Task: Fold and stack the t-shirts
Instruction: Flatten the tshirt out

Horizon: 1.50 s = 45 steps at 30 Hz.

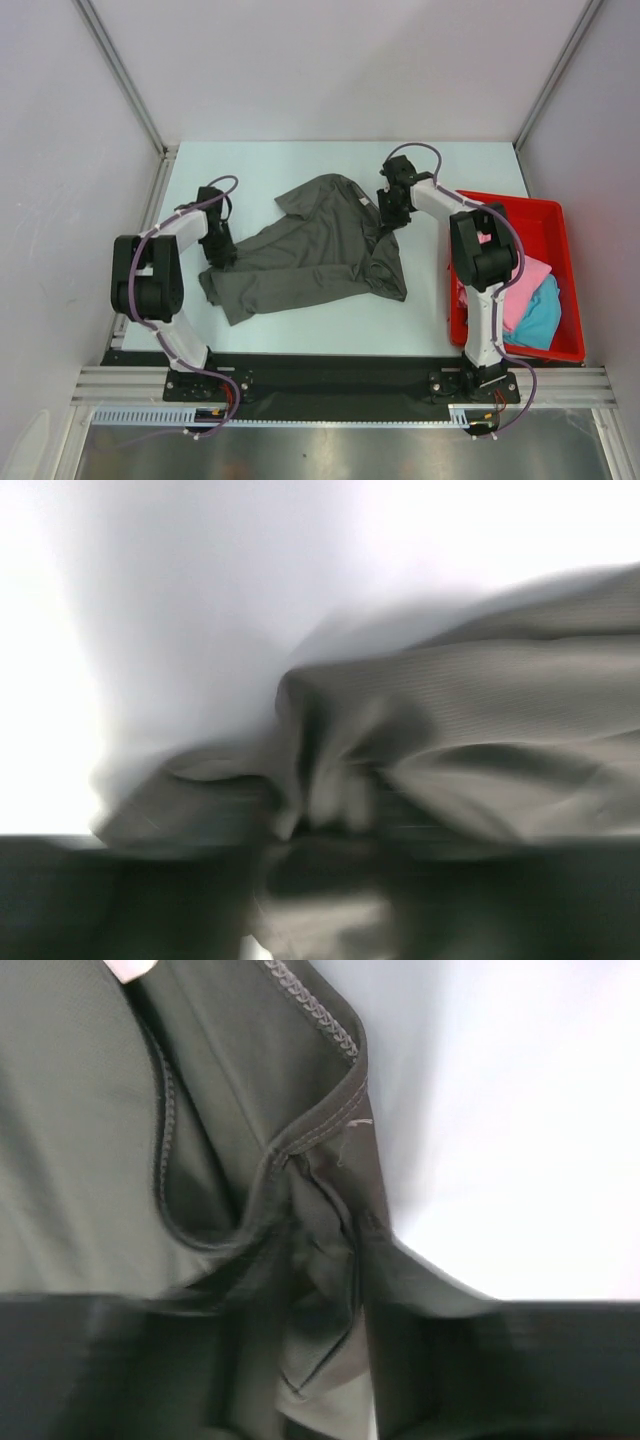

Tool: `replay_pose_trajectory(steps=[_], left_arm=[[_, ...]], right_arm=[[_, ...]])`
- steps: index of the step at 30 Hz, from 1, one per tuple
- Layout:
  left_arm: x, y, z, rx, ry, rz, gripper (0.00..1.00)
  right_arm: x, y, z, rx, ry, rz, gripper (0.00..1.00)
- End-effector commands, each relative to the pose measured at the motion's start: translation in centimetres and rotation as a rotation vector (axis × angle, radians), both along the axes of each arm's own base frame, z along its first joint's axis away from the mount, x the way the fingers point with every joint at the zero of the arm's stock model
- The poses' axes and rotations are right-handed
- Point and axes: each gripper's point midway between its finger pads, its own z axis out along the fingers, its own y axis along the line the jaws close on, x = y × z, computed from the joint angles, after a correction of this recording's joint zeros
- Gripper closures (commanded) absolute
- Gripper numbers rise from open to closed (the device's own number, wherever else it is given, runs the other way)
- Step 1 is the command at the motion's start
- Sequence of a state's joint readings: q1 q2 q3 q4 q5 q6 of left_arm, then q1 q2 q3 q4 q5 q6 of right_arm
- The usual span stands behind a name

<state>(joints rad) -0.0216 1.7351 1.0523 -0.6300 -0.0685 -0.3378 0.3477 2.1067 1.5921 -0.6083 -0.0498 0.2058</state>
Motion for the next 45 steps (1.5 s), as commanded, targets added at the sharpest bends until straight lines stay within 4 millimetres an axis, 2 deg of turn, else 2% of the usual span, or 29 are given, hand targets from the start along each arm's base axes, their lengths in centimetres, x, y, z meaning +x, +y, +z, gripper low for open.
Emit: replay_pose_trajectory(steps=[1,2,4,7,9,10,11,14,16,17,18,20,21,22,23,24,25,26,27,28,29,31,32,34,35,38,41,43,45], left_arm=[[3.7,-1.3,0.1,-0.067,-0.07,-0.031,0.75],[4.6,-0.7,0.8,-0.035,-0.092,-0.019,0.99],[5.9,0.4,2.1,0.005,-0.131,0.007,1.0],[9.5,2.0,5.8,0.083,-0.23,0.027,1.0],[12.4,3.1,8.6,0.144,-0.297,0.037,1.0],[13.4,3.3,9.4,0.153,-0.319,0.035,1.0],[15.3,3.5,10.5,0.167,-0.347,0.037,1.0],[17.7,4.3,11.6,0.212,-0.352,0.051,1.0],[18.3,4.8,12.2,0.236,-0.357,0.06,0.83],[18.2,5.1,12.6,0.25,-0.356,0.07,0.49],[17.9,5.4,13.5,0.264,-0.371,0.082,0.33],[16.5,5.4,13.2,0.271,-0.359,0.082,0.11],[15.8,5.3,13.2,0.269,-0.356,0.081,0.06],[15.0,5.0,14.5,0.25,-0.384,0.076,0.03],[13.2,4.7,12.8,0.24,-0.335,0.064,0.03],[12.2,4.4,12.5,0.226,-0.324,0.061,0.03],[10.9,4.0,13.9,0.206,-0.355,0.061,0.04],[8.6,3.4,11.7,0.169,-0.299,0.044,0.08],[7.4,2.7,11.6,0.141,-0.301,0.043,0.09],[5.9,2.4,12.7,0.119,-0.332,0.047,0.11],[3.1,1.6,10.5,0.073,-0.276,0.039,0.12],[0.5,0.6,9.5,0.011,-0.254,0.058,0.14],[-2.2,-0.2,8.7,-0.033,-0.219,0.065,0.19],[-4.7,-1.0,7.8,-0.087,-0.179,0.131,0.21],[-6.7,-1.2,6.9,-0.104,-0.158,0.162,0.26],[-9.0,-1.7,5.7,-0.158,-0.173,0.302,0.32],[-9.5,-3.1,4.5,-0.256,-0.175,0.335,0.34],[-10.1,-3.8,3.4,-0.29,-0.132,0.34,0.34],[-10.0,-3.5,2.4,-0.3,-0.105,0.354,0.26]], right_arm=[[1.2,0.6,0.4,0.014,-0.029,-0.006,0.75],[1.4,0.4,0.6,0.011,-0.039,-0.019,0.91],[2.0,-0.6,1.7,0.015,-0.062,-0.069,1.0],[2.5,-4.0,3.4,-0.001,-0.098,-0.208,1.0],[1.8,-5.4,4.0,0.03,-0.098,-0.272,1.0],[1.9,-6.6,4.1,0.053,-0.095,-0.321,1.0],[1.8,-6.5,4.1,0.096,-0.092,-0.322,1.0],[1.5,-7.8,3.1,0.107,-0.052,-0.345,0.98],[1.8,-8.5,2.8,0.071,-0.039,-0.336,0.89],[1.8,-8.8,2.8,0.042,-0.029,-0.324,0.74],[2.4,-8.8,3.8,0.028,-0.041,-0.319,0.68],[1.6,-9.2,4.6,-0.039,-0.033,-0.294,0.58],[1.4,-8.9,5.2,-0.054,-0.047,-0.28,0.54],[0.9,-8.7,5.6,-0.066,-0.055,-0.27,0.51],[0.5,-8.3,7.2,-0.056,-0.085,-0.256,0.44],[-0.1,-7.4,7.9,-0.052,-0.097,-0.248,0.41],[-1.0,-7.2,7.9,-0.059,-0.088,-0.249,0.38],[-1.8,-6.6,7.8,-0.049,-0.083,-0.238,0.34],[-2.5,-5.7,9.1,-0.016,-0.11,-0.217,0.32],[-2.9,-4.7,9.4,0.039,-0.107,-0.205,0.31],[-4.3,-4.3,8.3,0.066,-0.067,-0.205,0.31],[-5.7,-3.1,8.3,0.171,-0.027,-0.206,0.31],[-6.3,-2.7,7.5,0.194,-0.015,-0.201,0.31],[-6.8,-2.1,7.6,0.238,-0.018,-0.196,0.34],[-7.1,-1.9,7.6,0.249,-0.016,-0.192,0.37],[-8.2,-0.9,7.3,0.297,0.008,-0.159,0.41],[-9.0,-0.3,7.5,0.317,0.015,-0.138,0.43],[-9.4,-0.2,7.7,0.325,0.009,-0.136,0.44],[-9.8,-0.2,7.6,0.328,0.011,-0.135,0.44]])
